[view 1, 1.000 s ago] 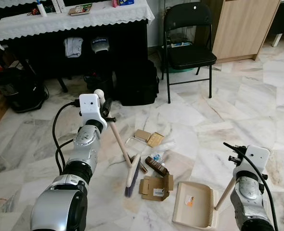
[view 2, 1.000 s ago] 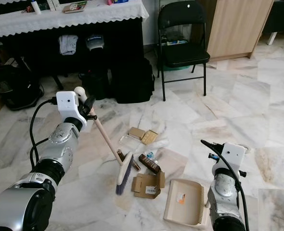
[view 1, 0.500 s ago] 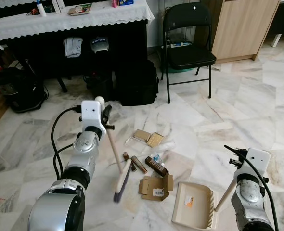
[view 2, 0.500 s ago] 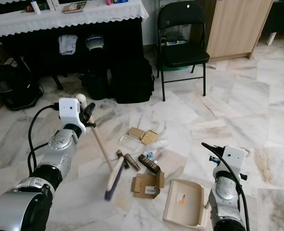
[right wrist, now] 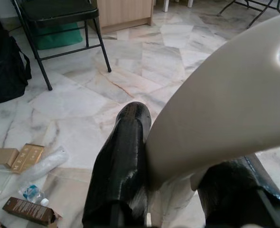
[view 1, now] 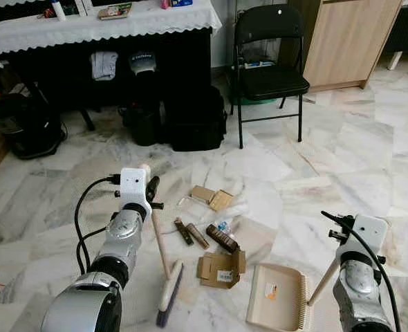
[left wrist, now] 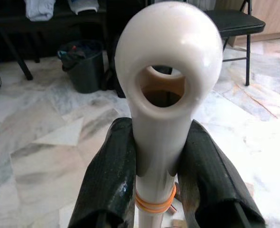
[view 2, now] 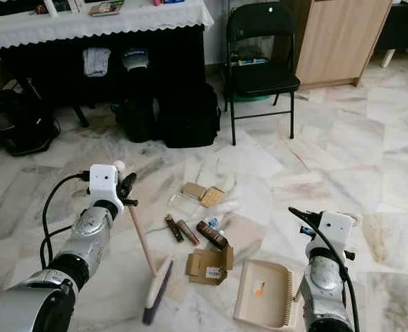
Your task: Sweep floor
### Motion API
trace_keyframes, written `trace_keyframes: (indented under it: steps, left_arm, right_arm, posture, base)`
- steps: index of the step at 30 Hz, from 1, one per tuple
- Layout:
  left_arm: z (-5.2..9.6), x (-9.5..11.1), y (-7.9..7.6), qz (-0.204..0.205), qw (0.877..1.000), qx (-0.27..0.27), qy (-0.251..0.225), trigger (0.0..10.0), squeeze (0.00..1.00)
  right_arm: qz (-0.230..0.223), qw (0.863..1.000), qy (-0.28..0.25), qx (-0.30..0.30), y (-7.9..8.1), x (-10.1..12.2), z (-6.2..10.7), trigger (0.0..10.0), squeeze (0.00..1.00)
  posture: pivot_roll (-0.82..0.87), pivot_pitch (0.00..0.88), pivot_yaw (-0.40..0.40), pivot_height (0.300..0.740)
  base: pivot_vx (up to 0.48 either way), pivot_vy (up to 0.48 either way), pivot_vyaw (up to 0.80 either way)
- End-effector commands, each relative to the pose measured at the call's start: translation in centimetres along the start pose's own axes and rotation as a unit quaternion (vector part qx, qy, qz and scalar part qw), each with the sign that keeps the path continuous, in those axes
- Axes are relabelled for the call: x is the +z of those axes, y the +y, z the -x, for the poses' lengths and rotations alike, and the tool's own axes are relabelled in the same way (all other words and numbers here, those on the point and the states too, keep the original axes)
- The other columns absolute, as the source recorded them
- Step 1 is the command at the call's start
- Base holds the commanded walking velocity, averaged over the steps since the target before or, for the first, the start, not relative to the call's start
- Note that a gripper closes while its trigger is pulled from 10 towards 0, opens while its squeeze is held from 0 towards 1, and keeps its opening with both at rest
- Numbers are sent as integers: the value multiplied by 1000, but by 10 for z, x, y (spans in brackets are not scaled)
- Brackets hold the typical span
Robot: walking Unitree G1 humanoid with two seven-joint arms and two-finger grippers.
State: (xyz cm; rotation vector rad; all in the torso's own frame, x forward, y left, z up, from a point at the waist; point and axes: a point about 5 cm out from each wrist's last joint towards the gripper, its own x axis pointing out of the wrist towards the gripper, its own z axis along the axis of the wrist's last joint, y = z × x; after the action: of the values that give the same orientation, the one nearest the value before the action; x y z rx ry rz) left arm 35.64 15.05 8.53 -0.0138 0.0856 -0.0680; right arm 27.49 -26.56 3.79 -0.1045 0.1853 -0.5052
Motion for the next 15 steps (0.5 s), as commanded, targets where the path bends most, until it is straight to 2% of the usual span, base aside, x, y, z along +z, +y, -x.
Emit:
trace_keyframes:
  steps: [1,2,8,15]
  left_arm:
    - [5,-11,4,11,1000,17,19,10000,0]
    - [5,-12,3,15,999,19,21,10000,0]
    - [7,-21,0,97,994,31,44,10000,0]
    - [8,-25,-2,146,988,30,52,10000,0]
  right_arm:
    - [11,1000,-8,2,-3,3,0,10000,0]
    - [12,1000,-8,3,-3,3,0,10000,0]
    - [16,1000,-7,3,-7,3,1,10000,0]
    - [19,1000,-5,4,-7,2,2,10000,0]
  posture:
    - [-103,35,45,740]
    - [-103,35,45,740]
    - [-110,43,34,740]
    - [-114,45,28,740]
  base:
    - [0,0,0]
    - [0,0,0]
    - [0,0,0]
    - [0,0,0]
